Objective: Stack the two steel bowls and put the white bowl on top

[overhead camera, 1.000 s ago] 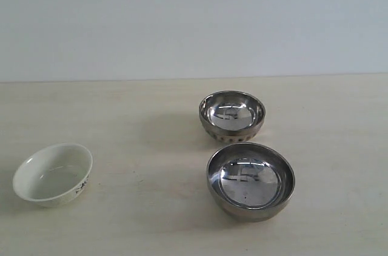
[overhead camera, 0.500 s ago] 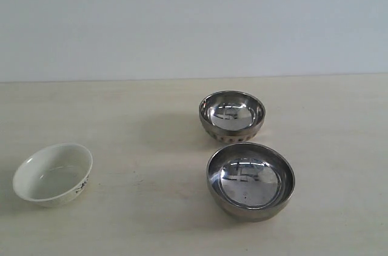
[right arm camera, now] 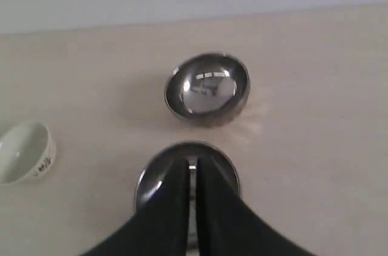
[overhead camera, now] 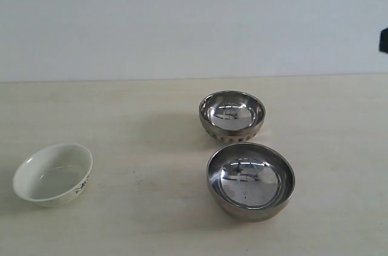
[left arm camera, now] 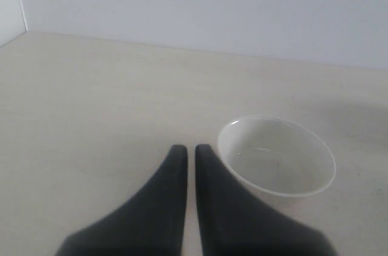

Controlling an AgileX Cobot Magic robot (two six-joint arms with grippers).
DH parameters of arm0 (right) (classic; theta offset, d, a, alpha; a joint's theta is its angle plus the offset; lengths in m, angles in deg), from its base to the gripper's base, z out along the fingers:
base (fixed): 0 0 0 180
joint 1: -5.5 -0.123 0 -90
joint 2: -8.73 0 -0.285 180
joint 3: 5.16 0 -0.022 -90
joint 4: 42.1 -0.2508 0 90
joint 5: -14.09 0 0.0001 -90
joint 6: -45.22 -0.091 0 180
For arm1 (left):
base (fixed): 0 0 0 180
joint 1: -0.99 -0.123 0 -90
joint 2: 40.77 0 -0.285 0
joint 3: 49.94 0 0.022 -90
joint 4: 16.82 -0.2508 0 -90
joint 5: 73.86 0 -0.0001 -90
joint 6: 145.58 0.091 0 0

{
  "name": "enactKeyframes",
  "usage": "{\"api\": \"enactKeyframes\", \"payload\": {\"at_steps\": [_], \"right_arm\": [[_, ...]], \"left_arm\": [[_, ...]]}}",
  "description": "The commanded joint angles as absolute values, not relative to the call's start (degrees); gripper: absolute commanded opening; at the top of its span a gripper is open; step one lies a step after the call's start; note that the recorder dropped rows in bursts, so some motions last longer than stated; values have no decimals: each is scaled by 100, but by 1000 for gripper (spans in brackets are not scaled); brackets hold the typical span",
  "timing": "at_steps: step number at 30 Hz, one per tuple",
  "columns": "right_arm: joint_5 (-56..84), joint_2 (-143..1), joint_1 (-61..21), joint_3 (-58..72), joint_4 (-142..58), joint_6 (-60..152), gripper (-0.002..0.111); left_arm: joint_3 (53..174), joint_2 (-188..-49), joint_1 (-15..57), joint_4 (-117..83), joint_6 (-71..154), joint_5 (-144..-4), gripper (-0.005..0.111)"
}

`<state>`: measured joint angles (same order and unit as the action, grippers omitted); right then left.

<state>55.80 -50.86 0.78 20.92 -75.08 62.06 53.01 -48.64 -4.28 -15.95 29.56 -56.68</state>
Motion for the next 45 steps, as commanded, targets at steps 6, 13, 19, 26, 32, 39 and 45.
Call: {"api": "enactKeyframes", "payload": {"at_steps": [6, 13, 19, 26, 32, 39, 45], "right_arm": [[5832, -6984, -9, 2050, -7240, 6487, 40], [5825, -7572, -965, 1692, -5823, 5275, 47], [5934, -8202, -1767, 1224, -4626, 3967, 47], [5423, -8929, -1831, 1135, -4421, 3626, 47], [5307, -9454, -1831, 1135, -4366, 3452, 46], [5053, -9948, -1831, 1135, -4313, 3398, 46], [4877, -10287, -1831, 1135, -4300, 3346, 46]], "left_arm": [[5284, -4856, -447, -1604, 2939, -5664, 4], [5284, -4856, -447, -1604, 2939, -5664, 4], [5284, -4856, -447, -1604, 2939, -5664, 4], [5284, -4856, -447, -1604, 2939, -5664, 4], [5284, -4856, -447, -1604, 2939, -5664, 4], [5284, -4856, -447, -1604, 2939, -5664, 4], [5284, -4856, -447, -1604, 2939, -5664, 4]]}}
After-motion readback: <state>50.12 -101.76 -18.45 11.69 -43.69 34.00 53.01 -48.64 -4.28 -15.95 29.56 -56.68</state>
